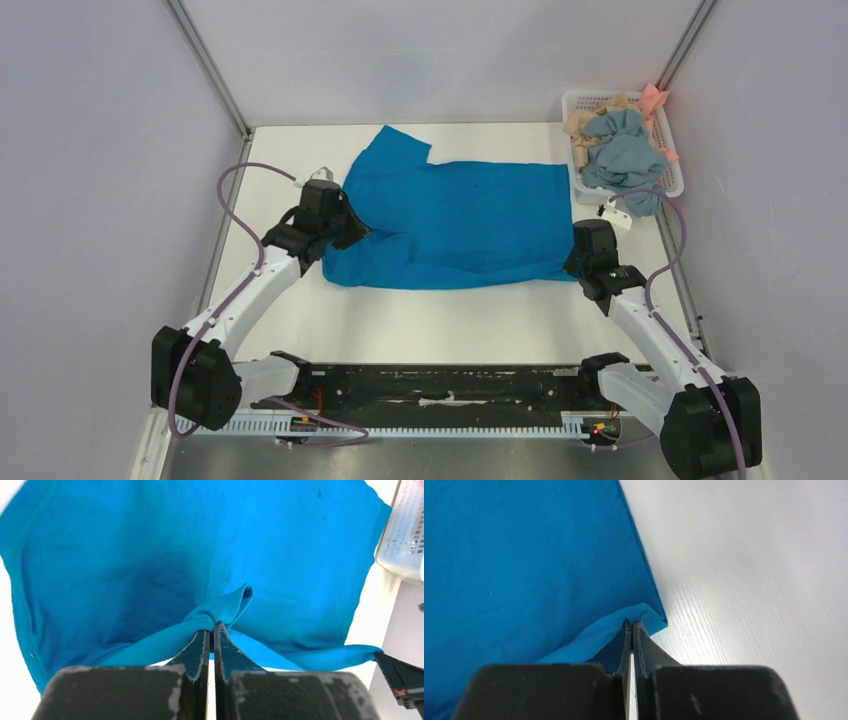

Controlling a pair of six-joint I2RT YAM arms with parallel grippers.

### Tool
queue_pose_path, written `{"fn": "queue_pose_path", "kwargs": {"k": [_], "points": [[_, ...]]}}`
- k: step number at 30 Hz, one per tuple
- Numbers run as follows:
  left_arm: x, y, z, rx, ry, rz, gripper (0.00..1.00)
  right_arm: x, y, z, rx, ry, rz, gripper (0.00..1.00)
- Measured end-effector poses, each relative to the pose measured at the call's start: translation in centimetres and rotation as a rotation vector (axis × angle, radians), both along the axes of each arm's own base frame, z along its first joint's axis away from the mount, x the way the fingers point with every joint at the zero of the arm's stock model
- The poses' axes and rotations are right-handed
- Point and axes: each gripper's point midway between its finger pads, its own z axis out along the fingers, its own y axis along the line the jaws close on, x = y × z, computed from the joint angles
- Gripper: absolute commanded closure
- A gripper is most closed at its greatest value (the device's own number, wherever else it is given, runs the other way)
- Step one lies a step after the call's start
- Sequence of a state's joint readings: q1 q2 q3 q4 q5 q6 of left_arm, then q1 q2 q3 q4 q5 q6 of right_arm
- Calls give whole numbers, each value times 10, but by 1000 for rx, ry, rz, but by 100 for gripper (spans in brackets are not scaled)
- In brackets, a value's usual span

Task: Fold and stack the t-shirts
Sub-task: Fold the flattened tshirt in 1/3 of the way

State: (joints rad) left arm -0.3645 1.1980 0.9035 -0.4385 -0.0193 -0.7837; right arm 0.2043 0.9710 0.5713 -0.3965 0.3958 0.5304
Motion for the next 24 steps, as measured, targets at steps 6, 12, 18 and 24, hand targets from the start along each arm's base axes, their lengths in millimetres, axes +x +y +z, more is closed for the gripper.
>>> {"fn": "queue_pose_path", "kwargs": {"k": [6,12,18,24], "points": [[19,3,3,28,-43,-40,98,8,-5,-2,-12,5,-13,100],[46,4,3,61,-67,-82,98,23,-6,0,-13,0,-11,100],[70,8,-7,74,-64,-94,98,31,-6,-4,-8,0,-10,100],[96,11,-25,69,-37,-99,98,39,-9,-14,-11,22,-22,100]]}}
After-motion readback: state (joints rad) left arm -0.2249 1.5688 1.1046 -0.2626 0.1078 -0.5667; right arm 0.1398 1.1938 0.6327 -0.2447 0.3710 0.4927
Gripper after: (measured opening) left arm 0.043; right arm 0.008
